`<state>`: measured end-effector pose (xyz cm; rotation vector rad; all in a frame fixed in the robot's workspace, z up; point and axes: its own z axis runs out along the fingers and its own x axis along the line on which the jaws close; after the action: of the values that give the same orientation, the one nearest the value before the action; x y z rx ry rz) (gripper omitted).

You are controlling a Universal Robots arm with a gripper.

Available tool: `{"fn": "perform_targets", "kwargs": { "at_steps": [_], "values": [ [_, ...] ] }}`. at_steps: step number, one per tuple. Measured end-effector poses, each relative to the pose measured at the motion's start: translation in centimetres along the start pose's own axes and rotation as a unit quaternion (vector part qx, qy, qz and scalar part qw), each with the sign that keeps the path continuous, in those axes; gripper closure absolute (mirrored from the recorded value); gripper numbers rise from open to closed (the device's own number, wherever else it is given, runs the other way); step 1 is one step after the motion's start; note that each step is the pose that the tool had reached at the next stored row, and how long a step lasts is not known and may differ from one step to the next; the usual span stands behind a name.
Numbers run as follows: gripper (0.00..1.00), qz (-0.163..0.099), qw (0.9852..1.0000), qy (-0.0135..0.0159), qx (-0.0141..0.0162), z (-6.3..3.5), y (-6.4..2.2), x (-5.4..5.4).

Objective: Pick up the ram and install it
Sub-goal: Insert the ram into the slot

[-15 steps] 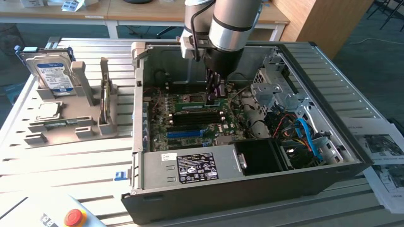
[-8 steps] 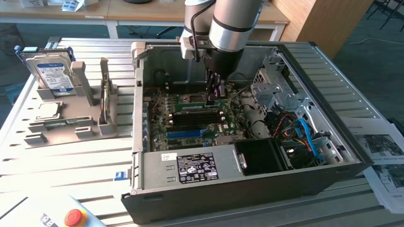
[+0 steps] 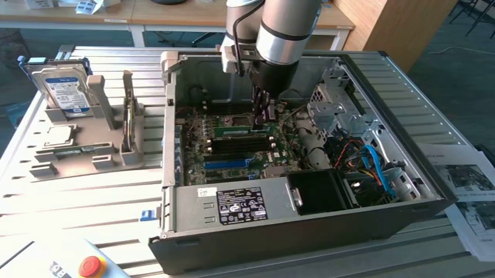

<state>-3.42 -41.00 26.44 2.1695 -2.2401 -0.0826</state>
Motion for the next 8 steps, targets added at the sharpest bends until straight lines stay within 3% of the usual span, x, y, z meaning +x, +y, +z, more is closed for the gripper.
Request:
{"fn": "perform_targets", "kwargs": {
  "at_steps": [8],
  "values": [
    [0.88,0.000,1.0000,0.0000,0.0000,-0.01,0.00,0.47]
  ]
}}
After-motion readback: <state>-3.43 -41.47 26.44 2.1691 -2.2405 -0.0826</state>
